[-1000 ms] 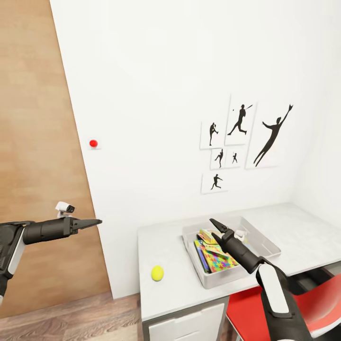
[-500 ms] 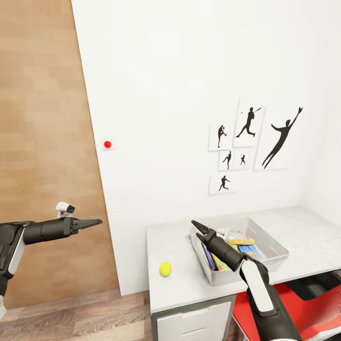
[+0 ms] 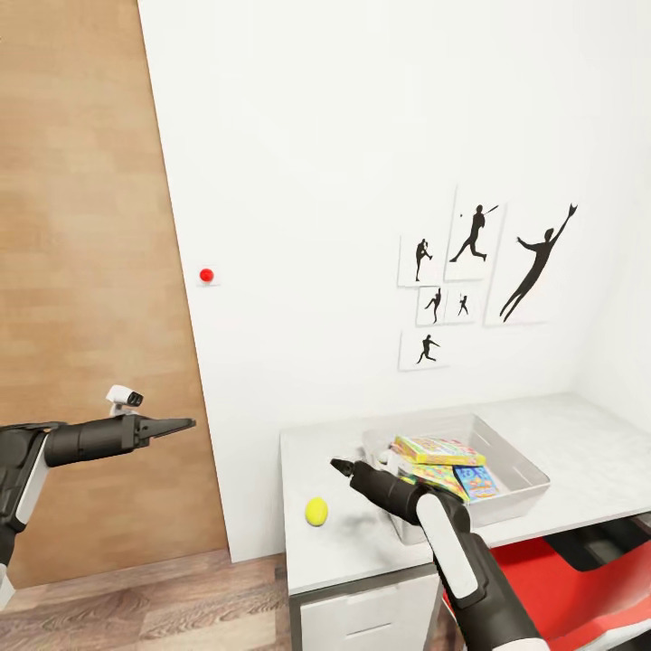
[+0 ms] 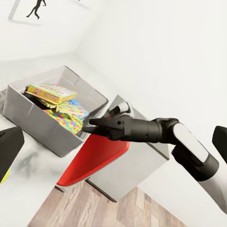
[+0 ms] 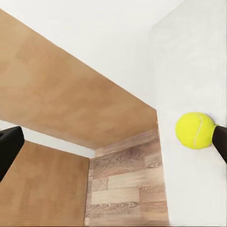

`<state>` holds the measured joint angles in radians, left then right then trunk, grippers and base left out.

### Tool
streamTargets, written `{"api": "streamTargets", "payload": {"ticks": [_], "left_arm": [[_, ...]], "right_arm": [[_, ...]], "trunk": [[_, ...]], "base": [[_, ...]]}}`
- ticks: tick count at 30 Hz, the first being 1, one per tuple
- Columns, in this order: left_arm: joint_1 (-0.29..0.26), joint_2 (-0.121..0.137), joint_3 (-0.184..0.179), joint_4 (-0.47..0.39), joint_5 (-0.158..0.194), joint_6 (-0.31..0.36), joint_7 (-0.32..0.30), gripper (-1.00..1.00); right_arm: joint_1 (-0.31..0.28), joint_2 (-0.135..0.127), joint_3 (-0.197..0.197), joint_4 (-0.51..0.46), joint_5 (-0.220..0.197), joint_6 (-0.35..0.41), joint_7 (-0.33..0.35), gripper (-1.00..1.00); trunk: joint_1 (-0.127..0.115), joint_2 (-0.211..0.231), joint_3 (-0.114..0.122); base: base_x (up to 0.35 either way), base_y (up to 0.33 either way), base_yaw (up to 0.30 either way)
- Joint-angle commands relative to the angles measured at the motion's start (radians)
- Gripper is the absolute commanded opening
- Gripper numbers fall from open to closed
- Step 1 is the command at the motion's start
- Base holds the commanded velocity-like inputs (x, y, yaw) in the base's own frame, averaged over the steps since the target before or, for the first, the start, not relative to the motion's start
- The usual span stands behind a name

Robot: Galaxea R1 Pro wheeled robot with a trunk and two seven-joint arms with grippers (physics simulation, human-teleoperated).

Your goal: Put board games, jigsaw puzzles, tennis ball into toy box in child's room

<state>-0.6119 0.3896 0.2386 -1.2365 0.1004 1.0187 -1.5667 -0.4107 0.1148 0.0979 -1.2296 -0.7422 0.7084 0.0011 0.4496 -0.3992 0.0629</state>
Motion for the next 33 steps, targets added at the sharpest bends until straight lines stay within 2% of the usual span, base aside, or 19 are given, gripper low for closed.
{"api": "streamTargets", "payload": {"ticks": [1, 8, 12, 14, 17, 23, 33], "left_arm": [[0.000, 0.000, 0.000, 0.000, -0.001, 0.011, -0.004, 1.00], [0.000, 0.000, 0.000, 0.000, -0.001, 0.011, -0.004, 1.00], [0.000, 0.000, -0.001, 0.000, -0.001, 0.011, -0.004, 1.00], [0.000, 0.000, -0.001, 0.000, -0.001, 0.011, -0.004, 1.00], [0.000, 0.000, -0.001, 0.000, -0.001, 0.011, -0.004, 1.00], [0.000, -0.001, -0.005, 0.000, -0.002, 0.012, -0.004, 1.00], [0.000, -0.001, -0.006, 0.000, -0.002, 0.012, -0.004, 1.00]], "right_arm": [[-0.002, 0.006, 0.008, 0.000, 0.001, 0.003, -0.018, 1.00], [-0.005, 0.028, 0.027, 0.008, 0.010, -0.006, -0.048, 1.00], [-0.007, 0.030, 0.089, 0.008, 0.015, -0.009, -0.059, 1.00], [-0.009, 0.031, 0.111, 0.008, 0.016, -0.009, -0.085, 1.00], [-0.016, 0.033, 0.132, 0.009, 0.015, -0.007, -0.163, 1.00], [-0.033, 0.048, 0.140, 0.015, 0.011, 0.002, -0.272, 1.00], [-0.036, 0.052, 0.141, 0.020, 0.013, -0.001, -0.289, 1.00]], "trunk": [[0.000, -0.001, 0.000], [0.000, -0.001, 0.000], [0.000, -0.001, 0.000], [0.000, -0.001, 0.000], [0.000, -0.001, 0.000], [0.000, -0.001, 0.000], [0.000, -0.001, 0.000]], "base": [[-0.047, 0.000, 0.000], [-0.147, 0.060, 0.000], [-0.042, 0.020, 0.000], [-0.011, 0.005, 0.000], [-0.004, 0.002, 0.000], [-0.001, 0.004, 0.000], [0.000, 0.089, 0.003]]}}
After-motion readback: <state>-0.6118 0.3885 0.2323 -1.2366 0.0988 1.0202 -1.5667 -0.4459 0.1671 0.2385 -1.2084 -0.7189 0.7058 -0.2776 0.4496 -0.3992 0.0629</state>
